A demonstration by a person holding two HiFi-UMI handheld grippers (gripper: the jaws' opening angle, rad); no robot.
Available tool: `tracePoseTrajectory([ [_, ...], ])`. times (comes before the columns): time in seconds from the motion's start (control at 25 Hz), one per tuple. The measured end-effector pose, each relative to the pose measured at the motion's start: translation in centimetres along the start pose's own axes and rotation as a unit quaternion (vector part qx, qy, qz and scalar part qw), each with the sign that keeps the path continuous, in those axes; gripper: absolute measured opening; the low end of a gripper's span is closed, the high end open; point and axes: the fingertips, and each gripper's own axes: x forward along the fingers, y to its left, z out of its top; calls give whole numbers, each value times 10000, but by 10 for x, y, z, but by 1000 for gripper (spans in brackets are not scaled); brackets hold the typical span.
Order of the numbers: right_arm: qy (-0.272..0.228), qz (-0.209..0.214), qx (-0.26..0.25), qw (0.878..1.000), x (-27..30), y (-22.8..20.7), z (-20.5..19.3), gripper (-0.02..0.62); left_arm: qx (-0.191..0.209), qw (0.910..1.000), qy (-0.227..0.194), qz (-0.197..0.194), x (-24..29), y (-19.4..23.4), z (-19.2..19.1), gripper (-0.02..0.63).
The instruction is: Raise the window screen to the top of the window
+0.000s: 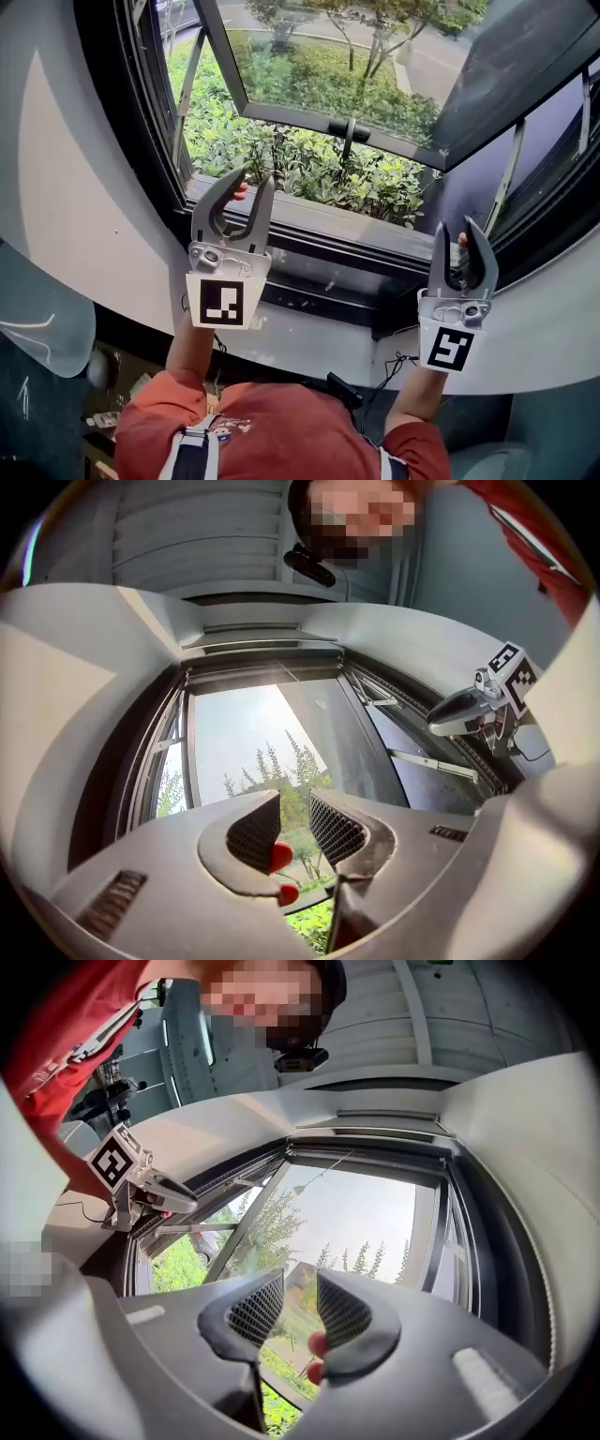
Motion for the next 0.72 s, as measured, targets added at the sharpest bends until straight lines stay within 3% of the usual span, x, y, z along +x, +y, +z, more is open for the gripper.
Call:
tracePoseTrajectory([
  [0.36,649,60,712,9953,-36,36,-56,120,-479,9958,734,-270,-32,-43,-62,100],
  [0.72,1376,89,1494,9791,-83,85,-103,120,-1132,9859,1203,-278,-66,-68,-102,98],
])
